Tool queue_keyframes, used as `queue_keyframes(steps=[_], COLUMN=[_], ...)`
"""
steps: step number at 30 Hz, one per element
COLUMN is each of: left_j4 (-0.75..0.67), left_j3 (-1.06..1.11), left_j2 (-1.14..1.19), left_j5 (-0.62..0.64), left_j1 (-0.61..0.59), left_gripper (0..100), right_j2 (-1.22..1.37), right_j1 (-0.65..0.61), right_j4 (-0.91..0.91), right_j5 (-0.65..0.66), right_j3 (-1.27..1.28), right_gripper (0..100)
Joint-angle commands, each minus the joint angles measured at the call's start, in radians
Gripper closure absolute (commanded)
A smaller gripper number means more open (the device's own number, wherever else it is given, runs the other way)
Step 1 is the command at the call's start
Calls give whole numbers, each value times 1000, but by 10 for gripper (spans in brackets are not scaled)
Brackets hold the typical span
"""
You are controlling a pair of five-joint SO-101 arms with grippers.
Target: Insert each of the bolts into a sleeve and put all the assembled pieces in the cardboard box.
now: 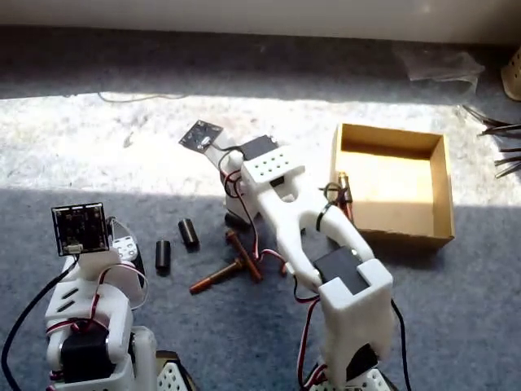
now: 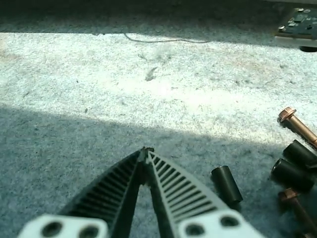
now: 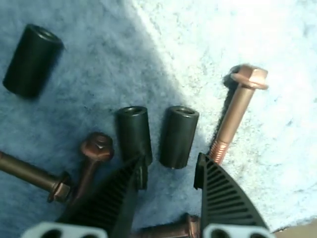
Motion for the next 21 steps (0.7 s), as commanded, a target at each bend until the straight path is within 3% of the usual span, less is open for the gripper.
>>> queue_keyframes(steps=[1, 21], left_j4=[2, -2], left_j3=[-39, -2], left_j2=[-8, -8], left_j5=[-15, -63], left_j1=[-13, -16], left_gripper=[986, 986], right_j2=[-13, 36], right_j1=[-15, -27], right_j4=[-41, -105], right_j5=[20, 23], right_j3=[-41, -41], right_gripper=[852, 853])
